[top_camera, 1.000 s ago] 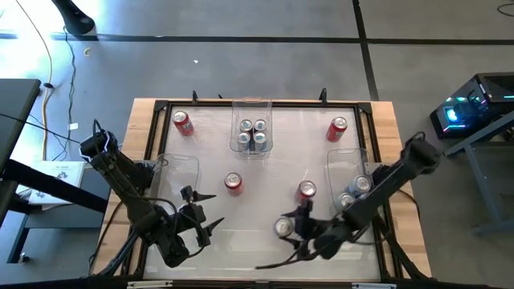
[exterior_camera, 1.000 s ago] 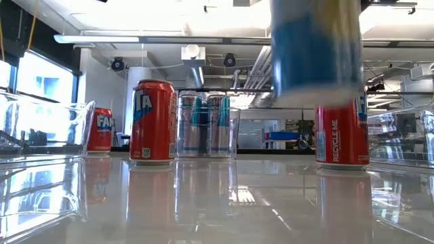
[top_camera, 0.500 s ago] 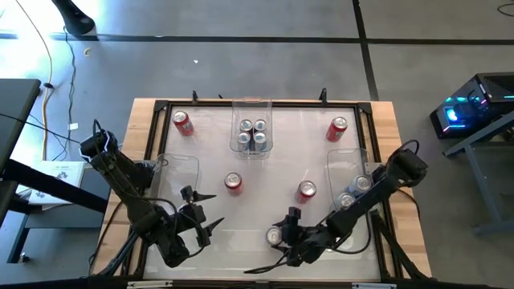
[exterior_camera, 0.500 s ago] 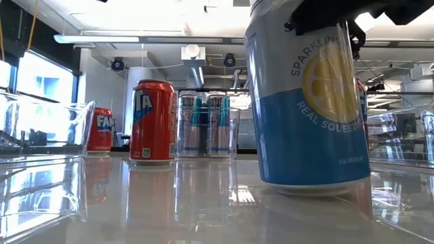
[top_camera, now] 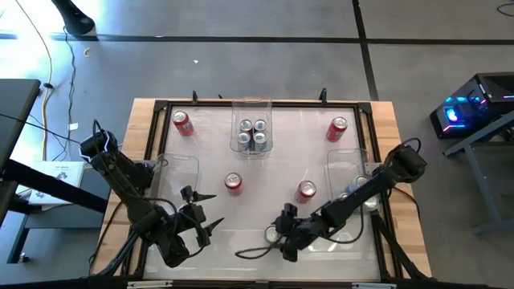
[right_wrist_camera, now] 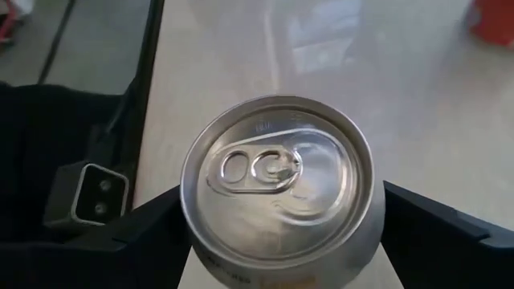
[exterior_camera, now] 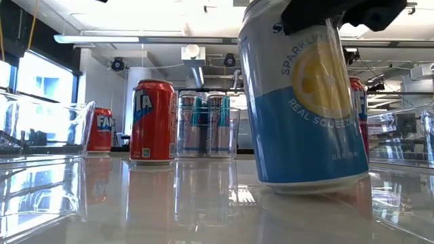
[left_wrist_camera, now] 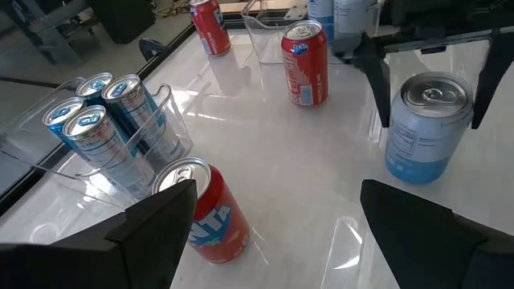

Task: Sort soda cans
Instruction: Put the blue white soda can into the bottom right transparent bin

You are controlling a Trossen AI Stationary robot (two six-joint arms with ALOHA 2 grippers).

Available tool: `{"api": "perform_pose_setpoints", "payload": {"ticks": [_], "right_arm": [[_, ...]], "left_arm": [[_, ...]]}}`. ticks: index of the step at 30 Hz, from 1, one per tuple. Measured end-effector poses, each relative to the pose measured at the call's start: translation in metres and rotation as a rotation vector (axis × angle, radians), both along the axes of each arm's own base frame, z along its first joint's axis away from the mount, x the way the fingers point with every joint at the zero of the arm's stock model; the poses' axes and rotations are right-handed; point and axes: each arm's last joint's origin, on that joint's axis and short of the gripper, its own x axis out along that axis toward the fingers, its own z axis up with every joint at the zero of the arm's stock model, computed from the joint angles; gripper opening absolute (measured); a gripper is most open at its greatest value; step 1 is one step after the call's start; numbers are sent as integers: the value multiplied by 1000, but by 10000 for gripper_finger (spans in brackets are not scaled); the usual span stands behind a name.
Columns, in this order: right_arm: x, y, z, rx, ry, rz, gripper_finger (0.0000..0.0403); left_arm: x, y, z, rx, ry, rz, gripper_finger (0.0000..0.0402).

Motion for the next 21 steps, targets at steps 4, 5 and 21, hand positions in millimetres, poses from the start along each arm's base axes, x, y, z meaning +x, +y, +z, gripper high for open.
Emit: {"api": "perform_pose_setpoints", "payload": {"ticks": [4,5,21], "right_arm": [[5,-3,3,11,10,41,340],[6,-1,6,-6,6,58,341],[0,9,34,-195,143,88,342]], "left_arm": [[0,0,0,-2,-1,0,346],[0,0,0,-2,-1,0,346],[0,0,0,-12,9,-6,346]]}}
